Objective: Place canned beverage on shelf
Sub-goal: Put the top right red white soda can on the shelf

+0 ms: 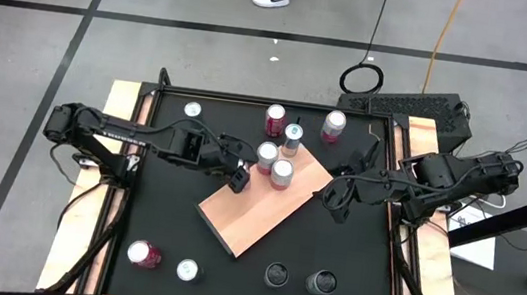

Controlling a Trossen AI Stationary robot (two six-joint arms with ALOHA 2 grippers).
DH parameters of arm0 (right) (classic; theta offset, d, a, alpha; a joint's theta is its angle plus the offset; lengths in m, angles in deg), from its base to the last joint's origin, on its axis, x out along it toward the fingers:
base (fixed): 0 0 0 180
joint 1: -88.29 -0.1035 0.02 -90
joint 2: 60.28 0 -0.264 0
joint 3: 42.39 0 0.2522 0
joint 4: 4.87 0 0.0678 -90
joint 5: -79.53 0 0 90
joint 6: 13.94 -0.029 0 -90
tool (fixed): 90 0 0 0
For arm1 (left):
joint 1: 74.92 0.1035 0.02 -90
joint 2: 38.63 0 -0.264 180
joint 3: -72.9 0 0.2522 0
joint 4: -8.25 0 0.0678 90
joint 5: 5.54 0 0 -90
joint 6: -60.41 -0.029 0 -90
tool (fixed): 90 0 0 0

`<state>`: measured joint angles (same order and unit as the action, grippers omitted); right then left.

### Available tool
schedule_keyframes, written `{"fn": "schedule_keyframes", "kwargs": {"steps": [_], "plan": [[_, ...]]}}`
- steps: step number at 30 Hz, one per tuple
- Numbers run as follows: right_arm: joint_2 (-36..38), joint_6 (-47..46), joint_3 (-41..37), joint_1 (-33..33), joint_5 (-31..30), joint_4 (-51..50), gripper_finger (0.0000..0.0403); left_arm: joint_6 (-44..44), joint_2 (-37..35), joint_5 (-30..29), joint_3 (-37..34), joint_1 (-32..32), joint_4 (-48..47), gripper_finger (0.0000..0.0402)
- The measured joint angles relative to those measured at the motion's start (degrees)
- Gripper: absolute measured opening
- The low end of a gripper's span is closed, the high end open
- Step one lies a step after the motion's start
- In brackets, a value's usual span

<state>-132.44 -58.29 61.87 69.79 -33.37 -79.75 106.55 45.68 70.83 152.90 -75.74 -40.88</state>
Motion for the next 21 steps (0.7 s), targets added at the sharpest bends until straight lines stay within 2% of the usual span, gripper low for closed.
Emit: {"fn": "schedule_keyframes", "kwargs": {"steps": [21], "plan": [[0.0, 0.18, 0.02, 0.0, -1.35, 0.02, 0.035, -0.01, 0.92, -1.44, -0.21, -0.44, 0.22, 0.0279]]}}
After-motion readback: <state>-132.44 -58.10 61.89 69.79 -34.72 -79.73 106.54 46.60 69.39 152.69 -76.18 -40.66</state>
